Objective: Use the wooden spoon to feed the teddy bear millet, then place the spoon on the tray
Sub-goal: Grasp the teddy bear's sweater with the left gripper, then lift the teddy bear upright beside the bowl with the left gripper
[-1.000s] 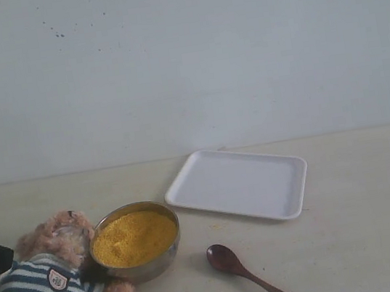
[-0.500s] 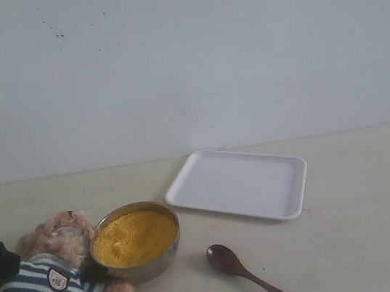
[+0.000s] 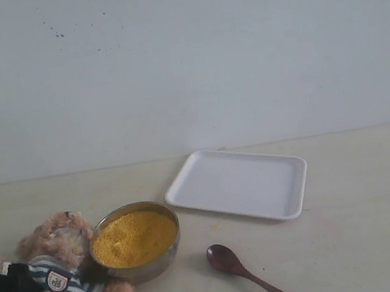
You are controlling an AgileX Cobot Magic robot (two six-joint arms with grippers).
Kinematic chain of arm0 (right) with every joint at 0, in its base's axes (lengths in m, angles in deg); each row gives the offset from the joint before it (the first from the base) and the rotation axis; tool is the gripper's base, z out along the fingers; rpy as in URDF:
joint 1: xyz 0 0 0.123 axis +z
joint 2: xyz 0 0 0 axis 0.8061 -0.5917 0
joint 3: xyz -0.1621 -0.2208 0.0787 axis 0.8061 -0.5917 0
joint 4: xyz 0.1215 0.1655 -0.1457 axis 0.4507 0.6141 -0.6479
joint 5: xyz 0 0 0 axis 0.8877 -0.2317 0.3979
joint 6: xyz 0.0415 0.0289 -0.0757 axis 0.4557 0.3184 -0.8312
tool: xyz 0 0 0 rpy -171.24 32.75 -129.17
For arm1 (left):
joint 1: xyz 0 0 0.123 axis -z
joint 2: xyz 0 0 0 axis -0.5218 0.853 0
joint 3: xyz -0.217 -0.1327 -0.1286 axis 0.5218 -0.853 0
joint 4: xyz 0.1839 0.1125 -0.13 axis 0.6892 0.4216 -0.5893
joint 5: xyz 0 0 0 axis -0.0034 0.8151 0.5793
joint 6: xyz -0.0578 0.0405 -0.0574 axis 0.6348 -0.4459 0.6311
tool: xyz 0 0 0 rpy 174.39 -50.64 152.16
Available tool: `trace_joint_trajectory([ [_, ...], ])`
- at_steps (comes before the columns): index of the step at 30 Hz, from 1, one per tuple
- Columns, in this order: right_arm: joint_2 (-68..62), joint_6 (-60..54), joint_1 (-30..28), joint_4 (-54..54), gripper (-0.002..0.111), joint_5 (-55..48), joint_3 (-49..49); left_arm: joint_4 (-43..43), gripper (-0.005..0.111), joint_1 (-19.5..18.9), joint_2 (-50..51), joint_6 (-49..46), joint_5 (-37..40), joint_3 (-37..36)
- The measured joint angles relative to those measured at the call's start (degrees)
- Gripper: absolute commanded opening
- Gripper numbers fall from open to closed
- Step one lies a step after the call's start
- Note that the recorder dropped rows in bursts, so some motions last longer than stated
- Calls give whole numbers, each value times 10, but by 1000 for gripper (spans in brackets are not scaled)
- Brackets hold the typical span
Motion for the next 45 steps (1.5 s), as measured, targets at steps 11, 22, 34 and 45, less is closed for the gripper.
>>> trace_joint_trajectory([
  [11,0,0,0,0,4,0,0,-7,108,0,14,-7,87,74],
  [22,0,0,0,0,4,-2,0,-294,108,0,64,-276,118,77],
  [34,0,0,0,0,4,-12,0,-327,26,0,126,-308,119,77],
  [45,0,0,0,0,4,-13,0,-288,4,-41,94,-306,119,77],
])
